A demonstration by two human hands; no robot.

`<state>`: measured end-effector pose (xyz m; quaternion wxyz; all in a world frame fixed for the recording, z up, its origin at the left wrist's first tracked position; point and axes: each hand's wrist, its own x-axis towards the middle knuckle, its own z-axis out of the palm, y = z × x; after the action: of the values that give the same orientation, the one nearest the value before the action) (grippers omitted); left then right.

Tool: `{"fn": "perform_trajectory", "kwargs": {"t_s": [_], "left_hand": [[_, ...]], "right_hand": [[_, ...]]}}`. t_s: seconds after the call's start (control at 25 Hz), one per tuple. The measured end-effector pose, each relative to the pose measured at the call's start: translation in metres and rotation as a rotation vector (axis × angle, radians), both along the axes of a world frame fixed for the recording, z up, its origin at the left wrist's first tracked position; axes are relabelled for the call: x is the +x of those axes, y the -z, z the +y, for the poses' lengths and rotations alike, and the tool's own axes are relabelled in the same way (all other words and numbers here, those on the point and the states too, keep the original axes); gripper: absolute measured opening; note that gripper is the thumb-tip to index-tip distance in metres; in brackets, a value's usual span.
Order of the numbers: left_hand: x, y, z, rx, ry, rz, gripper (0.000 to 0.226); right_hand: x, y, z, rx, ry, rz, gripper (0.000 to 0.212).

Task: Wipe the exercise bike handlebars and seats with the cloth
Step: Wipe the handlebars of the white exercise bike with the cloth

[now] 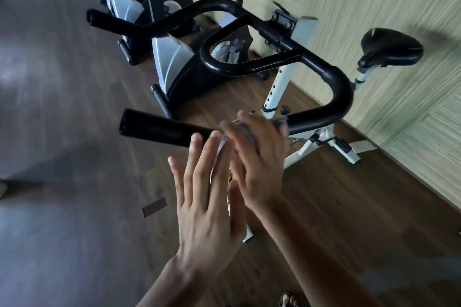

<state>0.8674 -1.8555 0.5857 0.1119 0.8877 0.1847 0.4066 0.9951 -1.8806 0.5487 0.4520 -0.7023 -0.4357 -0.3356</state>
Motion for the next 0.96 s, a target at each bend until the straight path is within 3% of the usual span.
{"fn": "perform_trajectory", "kwargs": {"t_s": [0.16, 0.36, 0.52, 0.68, 0.8, 0.96], "left_hand": [[0.028, 0.007, -0.006, 0.039, -0.099, 0.161, 0.074], [0.055, 0.011, -0.022, -0.053, -0.181, 0.133, 0.076], [0.064, 0.008, -0.029, -0.063, -0.151, 0.107, 0.071], [0.074, 0.002, -0.036, -0.070, -0.129, 0.139, 0.069], [0.077, 0.000, -0.042, -0.078, -0.120, 0.169, 0.069], [0.087, 0.000, -0.056, -0.104, -0.142, 0.170, 0.070]], "right_hand": [[0.045, 0.001, -0.027, 0.117, 0.084, 0.101, 0.034], [0.067, 0.004, -0.048, 0.042, -0.011, -0.016, 0.033], [0.068, 0.003, -0.053, 0.115, -0.001, 0.155, 0.031], [0.085, -0.001, -0.064, 0.018, -0.097, 0.019, 0.029], [0.086, -0.008, -0.064, 0.063, -0.115, 0.152, 0.030], [0.089, -0.002, -0.074, -0.075, -0.171, -0.033, 0.030]]}}
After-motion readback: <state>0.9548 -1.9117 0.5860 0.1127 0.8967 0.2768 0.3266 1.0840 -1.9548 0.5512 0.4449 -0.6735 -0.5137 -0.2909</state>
